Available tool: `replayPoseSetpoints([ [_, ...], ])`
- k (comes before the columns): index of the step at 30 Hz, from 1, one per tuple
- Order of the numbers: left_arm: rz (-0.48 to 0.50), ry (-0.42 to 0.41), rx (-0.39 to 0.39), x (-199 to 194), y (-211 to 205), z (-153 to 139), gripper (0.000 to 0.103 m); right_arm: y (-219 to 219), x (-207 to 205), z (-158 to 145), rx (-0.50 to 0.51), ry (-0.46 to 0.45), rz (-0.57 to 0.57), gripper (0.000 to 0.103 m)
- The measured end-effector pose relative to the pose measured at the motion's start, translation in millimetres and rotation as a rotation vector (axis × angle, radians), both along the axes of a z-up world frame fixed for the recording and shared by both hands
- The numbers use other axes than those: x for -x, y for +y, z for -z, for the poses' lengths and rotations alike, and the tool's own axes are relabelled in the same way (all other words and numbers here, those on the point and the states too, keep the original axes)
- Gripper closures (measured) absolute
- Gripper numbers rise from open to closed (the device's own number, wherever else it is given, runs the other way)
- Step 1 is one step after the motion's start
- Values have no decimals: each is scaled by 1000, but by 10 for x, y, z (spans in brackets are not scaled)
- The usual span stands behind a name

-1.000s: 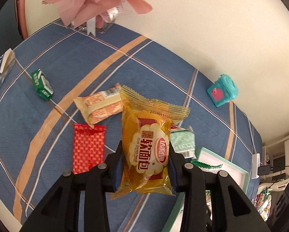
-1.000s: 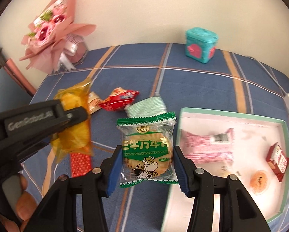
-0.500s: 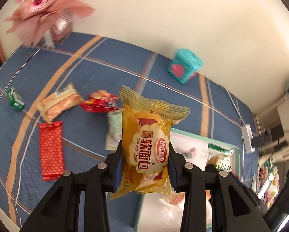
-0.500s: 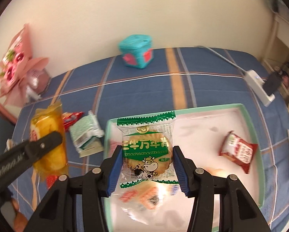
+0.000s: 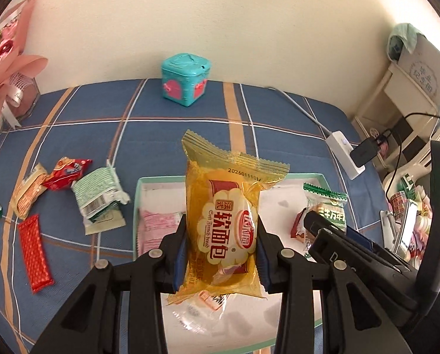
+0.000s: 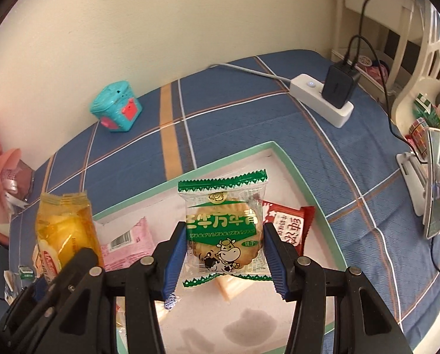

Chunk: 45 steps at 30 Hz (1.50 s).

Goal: Organize snacks
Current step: 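Carry both packs over the tray and open both grippers to drop them, then move both grippers back toward the remaining snacks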

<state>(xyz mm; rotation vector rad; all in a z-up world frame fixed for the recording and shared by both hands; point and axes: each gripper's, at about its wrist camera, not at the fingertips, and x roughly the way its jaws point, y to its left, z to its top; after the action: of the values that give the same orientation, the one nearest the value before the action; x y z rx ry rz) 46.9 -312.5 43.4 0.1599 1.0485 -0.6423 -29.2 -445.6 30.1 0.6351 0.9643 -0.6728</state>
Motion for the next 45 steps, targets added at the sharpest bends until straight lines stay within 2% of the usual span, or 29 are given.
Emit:
replayPoseSetpoints([
  [6,11,3,-29,-12,-76,134,63,-37,41,108,-15,22,18,49],
  [18,12,76,-42,-73,-88,345,63,-59,42,404,-76,73,24,49],
  [22,3,88,-40,-77,-66,348,54,-62,44,441,-83,87,26,49],
  [26,-7,108,-33,-94,-37,331,51,-84,60,451,-83,97,39,48],
  [28,-14,110,-44,-99,-20,321,51,-86,60,462,-85,103,40,39],
  [32,-39,138,-47,-142,44,307,50,-69,57,478,-79,128,36,35],
  [36,-71,144,-61,-195,129,288,47,-32,56,464,-67,143,27,24],
  [40,-114,150,-63,-272,238,270,40,0,61,406,-55,142,14,20],
  [43,-152,161,-52,-346,354,251,38,49,65,351,-40,143,3,13],
  [45,-176,155,-53,-389,434,231,37,84,61,298,-25,144,-5,13],
])
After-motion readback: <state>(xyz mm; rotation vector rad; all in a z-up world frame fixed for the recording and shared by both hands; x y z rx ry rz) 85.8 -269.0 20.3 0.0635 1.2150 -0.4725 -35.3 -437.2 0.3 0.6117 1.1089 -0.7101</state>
